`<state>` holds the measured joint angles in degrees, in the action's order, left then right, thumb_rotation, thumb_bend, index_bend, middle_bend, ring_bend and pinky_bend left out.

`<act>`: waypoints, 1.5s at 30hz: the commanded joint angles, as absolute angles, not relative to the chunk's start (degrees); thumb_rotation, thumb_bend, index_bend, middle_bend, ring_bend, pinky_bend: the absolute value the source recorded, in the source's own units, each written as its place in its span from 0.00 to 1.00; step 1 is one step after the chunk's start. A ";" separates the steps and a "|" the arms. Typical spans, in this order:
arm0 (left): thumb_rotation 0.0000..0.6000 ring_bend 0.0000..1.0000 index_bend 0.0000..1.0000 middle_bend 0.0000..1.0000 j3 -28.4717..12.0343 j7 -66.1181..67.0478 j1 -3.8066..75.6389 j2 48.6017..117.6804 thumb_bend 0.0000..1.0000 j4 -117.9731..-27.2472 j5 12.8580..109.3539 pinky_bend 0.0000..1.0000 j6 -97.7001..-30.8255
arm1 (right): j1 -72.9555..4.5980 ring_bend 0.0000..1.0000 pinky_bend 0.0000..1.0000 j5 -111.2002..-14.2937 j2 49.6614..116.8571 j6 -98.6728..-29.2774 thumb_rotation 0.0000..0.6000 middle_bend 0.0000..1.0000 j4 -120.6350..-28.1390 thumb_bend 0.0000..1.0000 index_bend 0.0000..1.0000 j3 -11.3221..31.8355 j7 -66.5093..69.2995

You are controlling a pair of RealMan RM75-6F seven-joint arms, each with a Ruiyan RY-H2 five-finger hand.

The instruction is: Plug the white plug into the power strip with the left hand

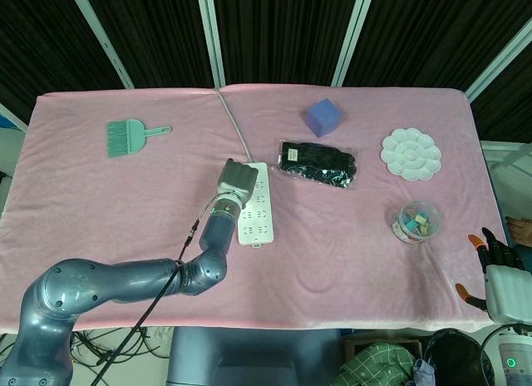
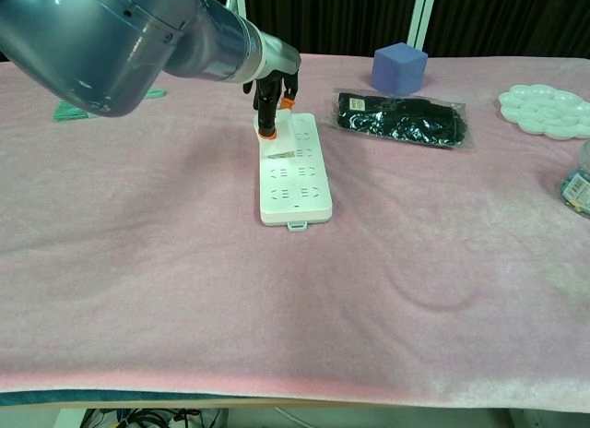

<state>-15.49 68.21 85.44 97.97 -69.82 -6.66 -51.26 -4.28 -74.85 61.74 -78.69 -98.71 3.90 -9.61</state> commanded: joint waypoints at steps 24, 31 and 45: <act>1.00 0.33 0.68 0.68 -15.83 74.80 86.65 97.78 0.66 -69.93 -10.17 0.24 -53.47 | -4.32 0.13 0.14 -74.44 61.90 -78.62 1.00 0.04 -98.76 0.11 0.15 4.03 -9.67; 1.00 0.33 0.68 0.68 -16.35 74.66 86.49 98.48 0.66 -68.97 -9.51 0.24 -52.32 | -4.32 0.13 0.14 -74.26 61.91 -78.61 1.00 0.04 -98.77 0.11 0.15 4.07 -9.76; 1.00 0.33 0.68 0.68 -16.63 75.06 86.37 99.45 0.66 -67.87 -9.27 0.24 -51.36 | -4.34 0.13 0.14 -74.14 61.87 -78.59 1.00 0.04 -98.79 0.11 0.15 4.16 -9.60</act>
<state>-16.62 75.06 86.37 99.44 -67.87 -9.25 -51.37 -4.34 -74.14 61.87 -78.59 -98.79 4.16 -9.60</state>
